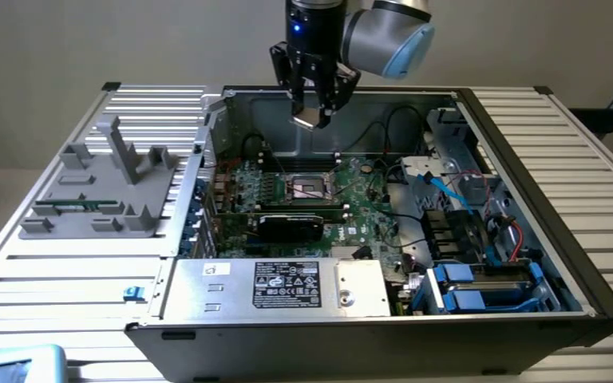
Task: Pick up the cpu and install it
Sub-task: 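Place the cpu into insertion slot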
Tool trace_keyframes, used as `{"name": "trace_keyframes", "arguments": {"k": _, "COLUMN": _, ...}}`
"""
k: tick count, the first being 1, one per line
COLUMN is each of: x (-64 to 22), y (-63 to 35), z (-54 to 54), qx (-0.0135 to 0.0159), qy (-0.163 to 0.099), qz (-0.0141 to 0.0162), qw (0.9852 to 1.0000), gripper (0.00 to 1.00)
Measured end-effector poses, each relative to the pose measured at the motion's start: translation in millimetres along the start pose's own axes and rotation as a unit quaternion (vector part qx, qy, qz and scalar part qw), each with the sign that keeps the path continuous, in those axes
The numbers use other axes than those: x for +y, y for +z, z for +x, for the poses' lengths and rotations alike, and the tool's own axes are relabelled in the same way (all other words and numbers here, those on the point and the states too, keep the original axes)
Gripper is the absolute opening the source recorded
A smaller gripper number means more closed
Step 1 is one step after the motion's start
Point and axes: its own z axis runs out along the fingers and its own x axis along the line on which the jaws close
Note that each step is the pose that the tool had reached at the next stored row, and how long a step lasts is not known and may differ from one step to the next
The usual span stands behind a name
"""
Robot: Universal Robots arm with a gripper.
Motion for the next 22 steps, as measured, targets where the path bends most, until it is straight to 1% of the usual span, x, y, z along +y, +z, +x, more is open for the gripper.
{"name": "trace_keyframes", "arguments": {"k": 3, "x": 0.0, "y": 0.3, "z": 0.0, "qx": -0.0008, "qy": 0.023, "qz": -0.0005, "qw": 0.9997, "gripper": 0.55}}
{"name": "trace_keyframes", "arguments": {"k": 6, "x": 0.0, "y": 0.5, "z": 0.0, "qx": -0.0016, "qy": 0.047, "qz": -0.0010, "qw": 0.9989, "gripper": 0.55}}
{"name": "trace_keyframes", "arguments": {"k": 9, "x": 0.0, "y": 0.7, "z": 0.0, "qx": -0.0024, "qy": 0.070, "qz": -0.0015, "qw": 0.9976, "gripper": 0.55}}
{"name": "trace_keyframes", "arguments": {"k": 11, "x": 0.0, "y": 0.9, "z": 0.0, "qx": -0.0029, "qy": 0.085, "qz": -0.0019, "qw": 0.9963, "gripper": 0.55}}
{"name": "trace_keyframes", "arguments": {"k": 14, "x": 0.0, "y": 1.1, "z": 0.0, "qx": -0.0037, "qy": 0.109, "qz": -0.0025, "qw": 0.9940, "gripper": 0.55}}
{"name": "trace_keyframes", "arguments": {"k": 16, "x": 0.0, "y": 1.3, "z": 0.0, "qx": -0.0042, "qy": 0.124, "qz": -0.0028, "qw": 0.9922, "gripper": 0.55}}
{"name": "trace_keyframes", "arguments": {"k": 19, "x": -0.1, "y": 1.5, "z": 0.0, "qx": -0.0050, "qy": 0.147, "qz": -0.0033, "qw": 0.9890, "gripper": 0.55}}
{"name": "trace_keyframes", "arguments": {"k": 22, "x": 0.0, "y": 1.8, "z": 0.0, "qx": -0.0058, "qy": 0.170, "qz": -0.0038, "qw": 0.9854, "gripper": 0.55}}
